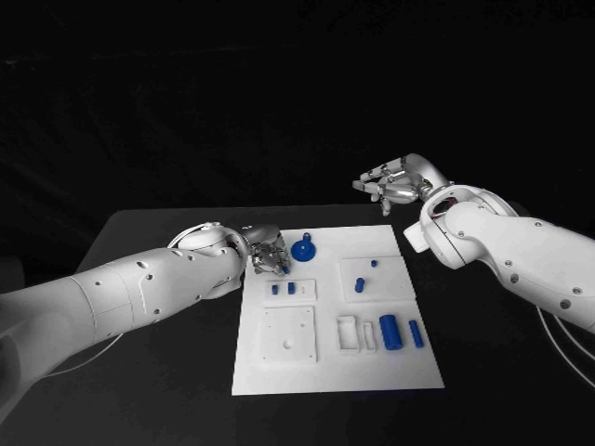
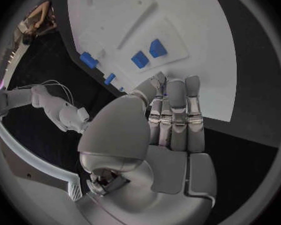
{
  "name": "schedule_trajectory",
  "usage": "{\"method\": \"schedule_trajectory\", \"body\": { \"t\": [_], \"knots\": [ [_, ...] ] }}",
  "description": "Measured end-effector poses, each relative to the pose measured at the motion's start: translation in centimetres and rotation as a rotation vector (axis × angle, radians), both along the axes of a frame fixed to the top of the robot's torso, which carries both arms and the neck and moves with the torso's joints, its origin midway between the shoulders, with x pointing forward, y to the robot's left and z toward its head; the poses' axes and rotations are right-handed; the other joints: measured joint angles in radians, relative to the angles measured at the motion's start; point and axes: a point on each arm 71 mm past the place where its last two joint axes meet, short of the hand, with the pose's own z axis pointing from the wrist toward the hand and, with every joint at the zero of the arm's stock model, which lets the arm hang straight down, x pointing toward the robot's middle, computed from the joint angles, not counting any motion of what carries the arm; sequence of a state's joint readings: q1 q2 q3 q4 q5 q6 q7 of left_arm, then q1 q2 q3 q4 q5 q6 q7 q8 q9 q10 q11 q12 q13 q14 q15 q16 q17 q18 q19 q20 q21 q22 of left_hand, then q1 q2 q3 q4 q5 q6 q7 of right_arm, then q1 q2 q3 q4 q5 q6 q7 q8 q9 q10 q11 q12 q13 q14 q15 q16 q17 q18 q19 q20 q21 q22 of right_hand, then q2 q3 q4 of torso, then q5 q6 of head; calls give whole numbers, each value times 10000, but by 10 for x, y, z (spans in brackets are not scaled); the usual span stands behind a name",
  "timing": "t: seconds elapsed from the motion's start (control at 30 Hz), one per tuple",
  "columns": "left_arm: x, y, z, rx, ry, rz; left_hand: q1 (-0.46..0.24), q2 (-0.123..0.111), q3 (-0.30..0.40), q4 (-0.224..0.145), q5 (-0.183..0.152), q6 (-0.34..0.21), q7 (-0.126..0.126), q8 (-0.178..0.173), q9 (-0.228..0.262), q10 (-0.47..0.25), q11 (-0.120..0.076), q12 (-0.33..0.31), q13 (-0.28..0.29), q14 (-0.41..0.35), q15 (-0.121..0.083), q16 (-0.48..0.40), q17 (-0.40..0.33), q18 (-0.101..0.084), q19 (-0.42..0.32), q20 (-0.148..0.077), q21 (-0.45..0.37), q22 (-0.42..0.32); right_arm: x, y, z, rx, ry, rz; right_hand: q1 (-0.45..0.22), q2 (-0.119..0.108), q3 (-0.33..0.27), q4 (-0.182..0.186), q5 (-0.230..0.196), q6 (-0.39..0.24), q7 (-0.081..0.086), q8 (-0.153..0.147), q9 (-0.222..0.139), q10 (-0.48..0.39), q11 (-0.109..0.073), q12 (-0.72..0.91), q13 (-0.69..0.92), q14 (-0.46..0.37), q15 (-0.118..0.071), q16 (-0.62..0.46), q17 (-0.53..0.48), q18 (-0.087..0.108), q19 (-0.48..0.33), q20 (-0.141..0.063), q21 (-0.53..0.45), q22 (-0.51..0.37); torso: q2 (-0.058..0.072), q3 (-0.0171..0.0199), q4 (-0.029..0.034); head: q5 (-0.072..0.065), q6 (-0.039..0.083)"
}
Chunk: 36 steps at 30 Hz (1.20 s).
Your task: Assemble the parts on the task board
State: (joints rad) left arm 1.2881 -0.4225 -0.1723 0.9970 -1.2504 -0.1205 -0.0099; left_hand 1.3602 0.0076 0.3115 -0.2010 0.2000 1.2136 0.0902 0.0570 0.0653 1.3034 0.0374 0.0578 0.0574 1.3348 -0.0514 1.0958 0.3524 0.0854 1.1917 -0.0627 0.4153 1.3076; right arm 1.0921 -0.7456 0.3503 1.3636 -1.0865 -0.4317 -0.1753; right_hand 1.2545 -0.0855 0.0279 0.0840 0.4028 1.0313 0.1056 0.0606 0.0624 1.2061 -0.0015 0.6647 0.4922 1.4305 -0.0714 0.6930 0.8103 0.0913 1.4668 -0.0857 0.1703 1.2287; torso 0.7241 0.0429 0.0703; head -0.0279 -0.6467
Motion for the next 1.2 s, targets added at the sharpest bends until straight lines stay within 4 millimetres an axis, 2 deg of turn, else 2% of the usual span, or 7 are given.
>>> {"method": "schedule_trajectory", "body": {
  "t": [0.33, 0.83, 1.07, 1.2],
  "knots": [
    [0, -1, -1, 35, 14, -18, 0, -1, 0, 0, 0, -1, 1, 21, -10, 0, 0, 0, 12, 0, 0, 0, -1, -1, 0, 0, 0, 0, 0, 0, 0, 6, -4, 9, 0, 0, 0, 0, 0, 0, 0, 0, 0, 0, 0, 0, 0, 0, 0, 0, 0, 1, 0, 0, 0, -1, 1, -12, 6, -27, -24],
    [0, -6, -3, 459, -40, -150, -41, 39, -54, 53, 1, -11, 19, 37, -4, 0, -1, 1, 23, 0, 0, 0, -17, -2, 0, 0, -90, 0, 0, 1, 0, 11, -3, 20, 0, 0, 0, 0, 0, 1, -1, 0, 0, 0, 0, 0, 1, 0, 0, 0, 0, 1, 0, 0, 0, -3, -3, -7, 6, -44, -34],
    [-1, -9, -6, 854, -190, -333, -76, 75, -155, 47, -36, 25, -52, 0, 30, 1, -1, 2, 26, -1, 0, 40, -145, -4, 0, 0, -90, 0, 0, 1, 0, 14, -2, 22, 0, 0, 0, 0, 0, 1, -1, 0, 0, 0, 0, 0, 1, 0, 0, 0, 1, 0, 0, 0, 0, -1, 6, -7, 0, -81, -23],
    [-2, -10, -8, 973, -240, -397, -76, 75, -154, 46, -36, 45, -60, 37, 26, 1, 0, 3, 29, -1, 0, 40, -168, -4, 0, 0, -90, 0, 0, 1, 0, 14, -1, 21, 0, 0, 0, 0, 0, 1, -1, 0, 0, 0, 0, 0, 1, 0, 0, 0, 0, 0, 0, 0, 0, 6, 4, -7, 5, -86, -54]
  ]
}}
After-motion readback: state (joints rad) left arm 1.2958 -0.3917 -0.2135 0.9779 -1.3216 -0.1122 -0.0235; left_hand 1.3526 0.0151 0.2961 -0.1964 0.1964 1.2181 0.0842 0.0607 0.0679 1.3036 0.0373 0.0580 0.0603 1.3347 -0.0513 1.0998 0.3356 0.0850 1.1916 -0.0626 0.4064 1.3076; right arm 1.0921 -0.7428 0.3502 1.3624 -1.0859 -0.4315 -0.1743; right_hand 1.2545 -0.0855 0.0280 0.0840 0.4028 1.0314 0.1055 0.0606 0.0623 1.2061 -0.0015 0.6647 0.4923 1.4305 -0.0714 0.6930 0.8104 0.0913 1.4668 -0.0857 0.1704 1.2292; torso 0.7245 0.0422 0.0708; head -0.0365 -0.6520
